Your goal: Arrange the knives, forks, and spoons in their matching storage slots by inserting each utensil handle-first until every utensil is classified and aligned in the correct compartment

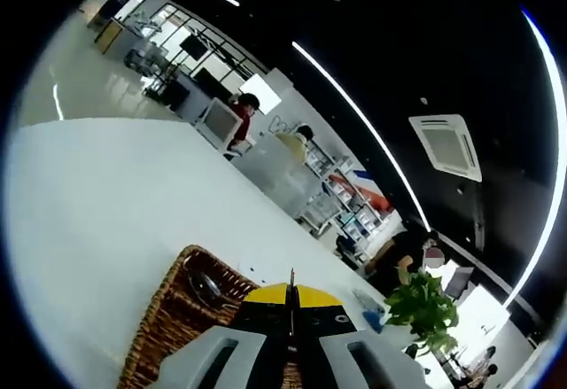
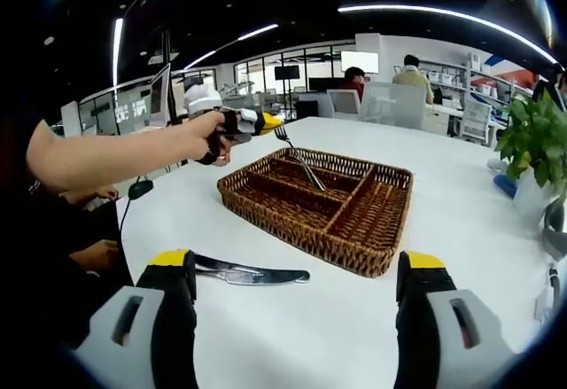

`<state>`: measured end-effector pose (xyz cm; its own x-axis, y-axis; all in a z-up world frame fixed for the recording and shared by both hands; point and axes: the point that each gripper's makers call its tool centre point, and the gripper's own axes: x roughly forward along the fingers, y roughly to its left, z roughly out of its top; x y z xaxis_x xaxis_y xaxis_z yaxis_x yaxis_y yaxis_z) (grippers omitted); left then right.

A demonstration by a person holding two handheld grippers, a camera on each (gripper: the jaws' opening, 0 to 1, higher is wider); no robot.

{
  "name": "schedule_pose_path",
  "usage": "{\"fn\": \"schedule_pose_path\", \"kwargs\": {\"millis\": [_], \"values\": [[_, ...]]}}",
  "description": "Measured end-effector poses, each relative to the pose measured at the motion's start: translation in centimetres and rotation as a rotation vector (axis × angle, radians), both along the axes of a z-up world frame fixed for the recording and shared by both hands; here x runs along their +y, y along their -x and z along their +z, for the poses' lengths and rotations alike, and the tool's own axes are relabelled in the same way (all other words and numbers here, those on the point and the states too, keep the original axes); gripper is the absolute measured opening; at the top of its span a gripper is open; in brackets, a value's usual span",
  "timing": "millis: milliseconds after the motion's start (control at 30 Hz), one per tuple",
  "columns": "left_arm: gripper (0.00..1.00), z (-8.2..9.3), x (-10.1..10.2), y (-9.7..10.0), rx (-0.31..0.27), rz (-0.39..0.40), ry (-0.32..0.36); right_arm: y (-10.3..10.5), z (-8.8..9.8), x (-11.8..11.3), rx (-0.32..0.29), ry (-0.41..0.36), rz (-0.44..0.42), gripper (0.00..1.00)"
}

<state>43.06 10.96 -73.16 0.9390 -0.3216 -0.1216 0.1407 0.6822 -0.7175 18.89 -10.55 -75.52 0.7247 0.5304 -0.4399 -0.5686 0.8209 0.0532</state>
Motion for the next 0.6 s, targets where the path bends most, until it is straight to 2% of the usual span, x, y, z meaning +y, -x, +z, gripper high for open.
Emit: {"fn": "schedule_pose_path", "kwargs": {"millis": [133, 367, 500, 600], "values": [[0.00, -0.5, 0.7, -0.5, 0.002, 0.043, 0.013, 0.0, -0.4, 0.0, 0.010, 0.001, 0.001, 0.96], [0.00, -1.2, 1.5, -1.0, -0.002, 0.133, -0.017, 0.0, -0.6, 0.0, 0.017, 0.003, 0.007, 0.96], [0.00, -1.9, 1.6, -1.1, -0.002, 0.159, -0.052, 0.0, -0.8, 0.0, 0.022, 0.004, 0.010, 0.95], [0.00, -2.4, 1.7, -1.2, 0.001, 0.169, -0.052, 0.0, -0.9, 0.0, 0.025, 0.006, 0.011, 0.95]]}}
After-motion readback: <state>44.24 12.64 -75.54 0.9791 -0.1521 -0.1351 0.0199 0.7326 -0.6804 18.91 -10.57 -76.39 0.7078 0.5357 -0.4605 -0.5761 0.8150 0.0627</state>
